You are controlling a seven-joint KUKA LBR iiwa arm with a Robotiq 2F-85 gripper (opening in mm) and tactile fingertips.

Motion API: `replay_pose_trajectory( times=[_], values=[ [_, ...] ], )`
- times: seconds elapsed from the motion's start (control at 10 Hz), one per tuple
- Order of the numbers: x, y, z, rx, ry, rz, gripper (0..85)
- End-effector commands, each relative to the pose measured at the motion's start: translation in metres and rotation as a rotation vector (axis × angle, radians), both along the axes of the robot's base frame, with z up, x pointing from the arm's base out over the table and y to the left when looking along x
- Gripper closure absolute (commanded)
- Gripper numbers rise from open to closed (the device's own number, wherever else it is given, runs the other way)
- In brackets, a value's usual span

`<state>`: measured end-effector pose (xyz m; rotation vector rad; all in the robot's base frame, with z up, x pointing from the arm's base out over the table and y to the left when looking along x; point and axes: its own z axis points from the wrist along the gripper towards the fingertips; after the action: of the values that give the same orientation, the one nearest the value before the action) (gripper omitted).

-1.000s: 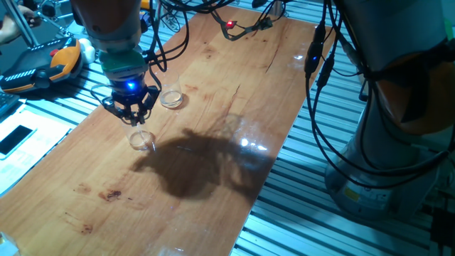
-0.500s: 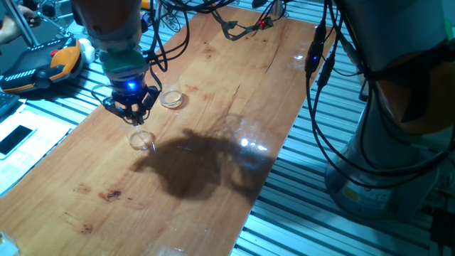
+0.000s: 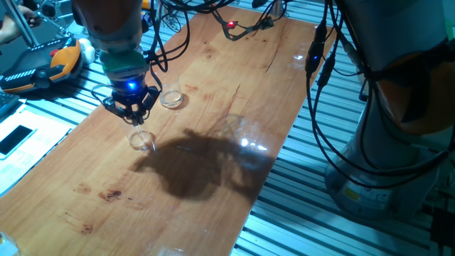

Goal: Transfer liquid using a dropper

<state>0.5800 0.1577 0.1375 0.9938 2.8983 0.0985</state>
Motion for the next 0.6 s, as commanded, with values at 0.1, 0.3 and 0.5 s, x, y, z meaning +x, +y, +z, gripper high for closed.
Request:
replay_pose_trajectory(
  times=[0.1,0.3,0.5],
  values=[
    [0.0003,-0.0001,-0.0004,-0.001,-0.003,-0.002,84.0],
    [0.0008,-0.0006,-0.0014,-0.001,-0.003,0.000,84.0],
    [0.0020,-0.0013,-0.0035,-0.001,-0.004,0.003,84.0]
  ],
)
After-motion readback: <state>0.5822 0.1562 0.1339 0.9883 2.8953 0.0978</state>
